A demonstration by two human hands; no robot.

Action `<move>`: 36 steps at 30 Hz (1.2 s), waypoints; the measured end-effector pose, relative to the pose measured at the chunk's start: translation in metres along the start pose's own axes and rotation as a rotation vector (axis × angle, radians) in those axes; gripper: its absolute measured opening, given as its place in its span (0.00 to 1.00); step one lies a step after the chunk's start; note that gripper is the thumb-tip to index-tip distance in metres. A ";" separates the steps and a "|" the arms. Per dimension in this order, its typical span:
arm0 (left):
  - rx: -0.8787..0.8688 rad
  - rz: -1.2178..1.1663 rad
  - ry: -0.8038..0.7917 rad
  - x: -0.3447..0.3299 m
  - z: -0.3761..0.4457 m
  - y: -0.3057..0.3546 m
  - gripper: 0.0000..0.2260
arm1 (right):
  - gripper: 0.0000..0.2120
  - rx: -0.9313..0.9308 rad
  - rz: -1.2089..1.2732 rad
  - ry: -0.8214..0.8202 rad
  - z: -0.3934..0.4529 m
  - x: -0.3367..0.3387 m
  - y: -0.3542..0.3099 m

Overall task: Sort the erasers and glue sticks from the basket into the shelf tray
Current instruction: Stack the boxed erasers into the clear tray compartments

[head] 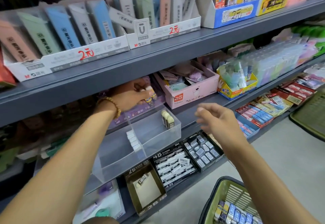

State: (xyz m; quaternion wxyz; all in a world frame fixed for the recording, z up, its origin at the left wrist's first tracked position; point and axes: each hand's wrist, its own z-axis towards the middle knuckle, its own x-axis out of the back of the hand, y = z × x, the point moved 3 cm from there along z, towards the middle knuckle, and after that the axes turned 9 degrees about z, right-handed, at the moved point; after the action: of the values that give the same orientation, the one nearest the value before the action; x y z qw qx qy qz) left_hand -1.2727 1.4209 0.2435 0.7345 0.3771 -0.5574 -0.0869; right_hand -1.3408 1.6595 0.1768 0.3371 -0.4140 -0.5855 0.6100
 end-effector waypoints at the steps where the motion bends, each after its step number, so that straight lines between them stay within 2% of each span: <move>1: -0.002 0.069 -0.004 -0.002 0.008 -0.007 0.07 | 0.05 -0.019 -0.009 0.025 -0.002 0.007 0.006; 4: -0.001 0.283 -0.017 -0.016 0.022 -0.018 0.05 | 0.06 -0.070 -0.020 0.090 -0.010 0.023 0.021; 7: -0.032 0.381 0.000 -0.032 0.028 -0.018 0.04 | 0.07 -0.118 -0.020 0.121 -0.016 0.031 0.032; 10: -0.041 0.439 0.017 -0.041 0.032 -0.023 0.05 | 0.07 -0.140 -0.040 0.127 -0.021 0.035 0.041; 15: -0.085 0.438 0.173 -0.037 0.033 -0.030 0.05 | 0.06 -0.162 -0.050 0.125 -0.022 0.034 0.046; 21: -0.107 0.575 0.158 -0.040 0.037 -0.029 0.08 | 0.07 -0.188 -0.061 0.102 -0.023 0.028 0.048; 25: -0.054 0.590 0.140 -0.043 0.038 -0.029 0.06 | 0.07 -0.197 -0.052 0.107 -0.024 0.026 0.051; 29: -0.052 0.598 0.201 -0.043 0.031 -0.029 0.07 | 0.07 -0.203 -0.053 0.118 -0.024 0.026 0.055; 33: -0.039 0.519 0.222 -0.044 0.024 -0.033 0.13 | 0.07 -0.199 -0.064 0.120 -0.025 0.026 0.055; 36: -0.052 0.470 0.192 -0.042 0.023 -0.033 0.09 | 0.08 -0.199 -0.067 0.121 -0.026 0.026 0.053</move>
State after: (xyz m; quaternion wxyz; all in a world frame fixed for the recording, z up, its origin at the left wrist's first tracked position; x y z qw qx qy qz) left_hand -1.2980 1.4102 0.1926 0.7936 0.2246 -0.5549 0.1083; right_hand -1.3246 1.6898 0.1219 0.3495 -0.4616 -0.6352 0.5112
